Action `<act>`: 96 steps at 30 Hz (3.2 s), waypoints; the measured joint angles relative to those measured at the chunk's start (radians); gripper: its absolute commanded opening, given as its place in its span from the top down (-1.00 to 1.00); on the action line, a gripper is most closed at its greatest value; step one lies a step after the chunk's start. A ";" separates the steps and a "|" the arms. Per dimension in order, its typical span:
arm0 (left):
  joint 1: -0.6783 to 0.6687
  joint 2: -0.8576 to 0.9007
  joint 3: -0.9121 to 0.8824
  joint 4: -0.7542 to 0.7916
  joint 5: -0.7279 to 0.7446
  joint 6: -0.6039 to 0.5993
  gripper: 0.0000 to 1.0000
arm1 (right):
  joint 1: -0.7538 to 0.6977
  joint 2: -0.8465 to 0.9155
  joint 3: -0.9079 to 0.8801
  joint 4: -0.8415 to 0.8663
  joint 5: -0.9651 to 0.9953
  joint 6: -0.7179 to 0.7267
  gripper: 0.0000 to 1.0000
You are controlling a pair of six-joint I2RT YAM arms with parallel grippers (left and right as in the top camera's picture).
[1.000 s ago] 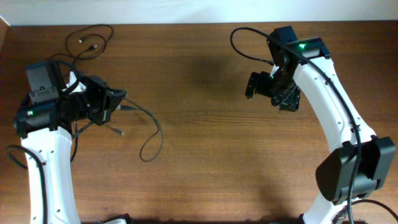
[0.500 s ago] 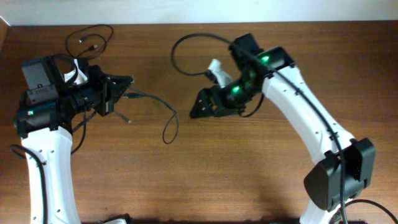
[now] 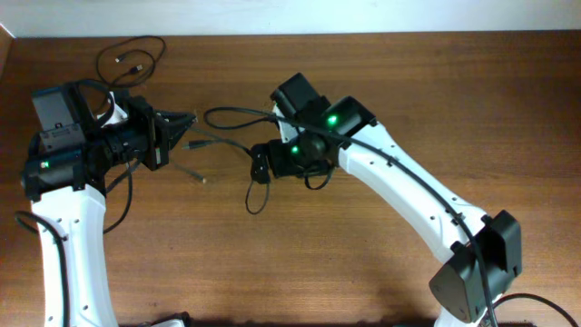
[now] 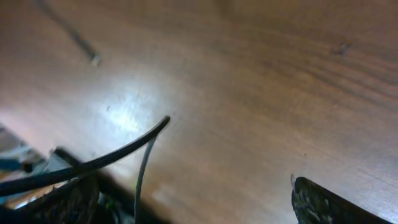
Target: Untangle cables
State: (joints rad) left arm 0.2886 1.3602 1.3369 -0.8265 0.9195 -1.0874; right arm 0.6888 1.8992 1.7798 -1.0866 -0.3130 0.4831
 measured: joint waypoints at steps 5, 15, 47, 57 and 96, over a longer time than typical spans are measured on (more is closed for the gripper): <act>0.000 0.000 0.000 -0.001 0.011 -0.014 1.00 | 0.003 0.000 0.000 -0.028 0.209 0.059 -0.97; -0.005 0.000 0.000 -0.034 0.138 -0.005 1.00 | -0.151 0.010 0.000 -0.095 0.502 0.091 -0.97; -0.080 0.005 -0.009 0.020 0.465 0.580 1.00 | -0.753 0.022 0.001 -0.188 -0.202 -0.125 -0.97; -0.127 0.003 -0.009 0.188 0.372 0.364 1.00 | -0.558 0.022 0.000 -0.243 -0.239 -0.283 -0.97; -0.128 0.003 -0.009 0.264 0.323 -0.526 1.00 | -0.099 -0.160 0.116 0.003 -0.253 -0.675 0.33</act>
State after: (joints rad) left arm 0.1608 1.3628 1.3277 -0.5629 1.2423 -1.6135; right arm 0.5900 1.7393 1.8961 -1.0836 -0.5659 -0.1921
